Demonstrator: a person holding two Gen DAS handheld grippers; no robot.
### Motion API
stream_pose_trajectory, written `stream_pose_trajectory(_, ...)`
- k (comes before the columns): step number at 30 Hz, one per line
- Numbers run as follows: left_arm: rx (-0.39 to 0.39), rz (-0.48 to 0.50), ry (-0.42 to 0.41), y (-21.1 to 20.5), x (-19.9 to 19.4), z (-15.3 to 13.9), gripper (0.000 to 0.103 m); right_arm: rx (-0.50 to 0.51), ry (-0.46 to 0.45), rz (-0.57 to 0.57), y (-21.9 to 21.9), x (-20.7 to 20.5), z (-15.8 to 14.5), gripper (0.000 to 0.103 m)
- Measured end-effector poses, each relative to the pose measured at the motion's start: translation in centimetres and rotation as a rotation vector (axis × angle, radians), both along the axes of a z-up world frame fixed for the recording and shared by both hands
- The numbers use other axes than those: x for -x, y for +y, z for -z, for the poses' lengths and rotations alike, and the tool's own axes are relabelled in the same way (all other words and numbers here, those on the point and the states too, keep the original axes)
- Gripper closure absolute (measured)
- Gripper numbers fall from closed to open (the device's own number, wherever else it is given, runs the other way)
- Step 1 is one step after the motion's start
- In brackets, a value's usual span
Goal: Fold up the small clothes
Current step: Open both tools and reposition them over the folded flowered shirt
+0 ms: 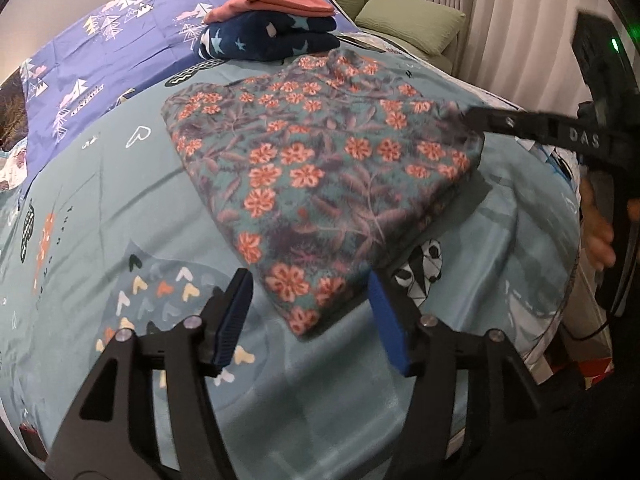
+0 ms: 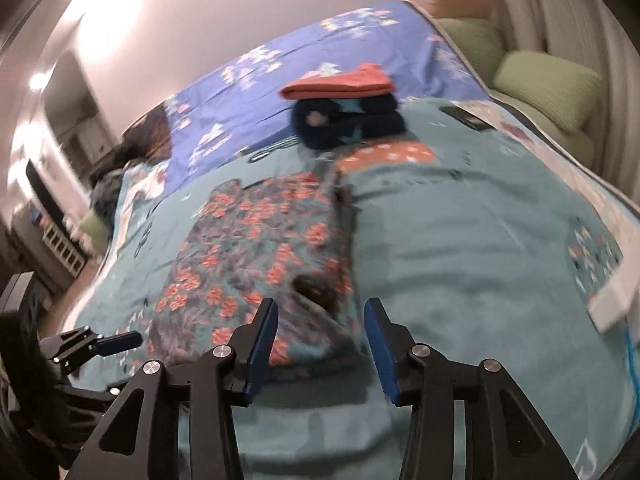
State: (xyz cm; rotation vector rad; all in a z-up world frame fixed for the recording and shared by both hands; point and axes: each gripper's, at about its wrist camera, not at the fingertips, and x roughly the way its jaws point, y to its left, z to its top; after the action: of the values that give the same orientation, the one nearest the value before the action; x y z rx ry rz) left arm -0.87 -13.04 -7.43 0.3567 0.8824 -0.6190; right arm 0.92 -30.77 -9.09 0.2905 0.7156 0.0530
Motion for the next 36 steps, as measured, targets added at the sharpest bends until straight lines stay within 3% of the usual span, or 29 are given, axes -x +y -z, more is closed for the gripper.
stream_pose_trajectory(2, 0.000, -0.019, -0.011, -0.2, -0.2, 0.4, 0.042, 0.018, 0.026, -0.022, 0.5, -1.1, 0.5, 0.065)
stream_pose_trajectory(3, 0.004, -0.038, -0.025, -0.1, -0.5, 0.6, 0.042, 0.020, 0.057, -0.014, 0.5, -1.6, 1.0, 0.102)
stream_pose_trajectory(4, 0.005, -0.055, -0.034, 0.0, -0.8, 0.7, 0.046, 0.010, 0.088, 0.011, 0.1, -1.8, 1.4, 0.100)
stream_pose_trajectory(5, 0.004, -0.078, -0.035, 0.2, -1.2, 0.8, 0.068, -0.040, 0.105, 0.042, -1.0, -1.6, 1.8, 0.100)
stream_pose_trajectory(6, 0.014, -0.093, -0.003, 0.7, -1.7, 0.9, 0.077, -0.080, 0.120, 0.054, -1.8, -1.3, 2.0, 0.100)
stream_pose_trajectory(9, 0.103, -0.093, 0.070, 2.7, -1.7, 0.7, 0.086, -0.201, 0.185, 0.085, -4.4, -0.5, 3.4, 0.100)
stream_pose_trajectory(11, 0.090, -0.080, 0.078, 3.1, -1.1, 1.1, 0.088, -0.222, 0.191, 0.089, -5.0, -0.1, 3.7, 0.098)
stream_pose_trajectory(16, 0.101, -0.077, 0.089, 3.6, -0.4, 0.8, 0.089, -0.144, 0.156, 0.096, -5.1, 0.3, 1.8, 0.090)
stream_pose_trajectory(20, 0.131, -0.063, 0.043, 3.3, 0.4, -1.1, 0.089, -0.130, 0.061, 0.003, -3.9, -0.5, -0.9, 0.090)
stream_pose_trajectory(23, 0.159, -0.061, 0.014, 2.4, -0.2, -1.8, 0.089, -0.124, 0.036, -0.079, -2.4, -2.2, -1.3, 0.090)
stream_pose_trajectory(29, 0.135, -0.096, 0.074, 1.0, -2.9, 0.7, 0.088, -0.062, 0.185, -0.045, -2.1, -5.5, 3.0, 0.095)
stream_pose_trajectory(31, 0.156, -0.102, 0.099, 1.4, -3.2, 1.3, 0.088, -0.081, 0.174, -0.049, -2.5, -5.1, 2.7, 0.094)
stream_pose_trajectory(36, 0.148, -0.055, 0.065, 1.4, -3.5, -0.8, 0.087, -0.097, 0.120, -0.095, -3.7, -5.9, -0.2, 0.089)
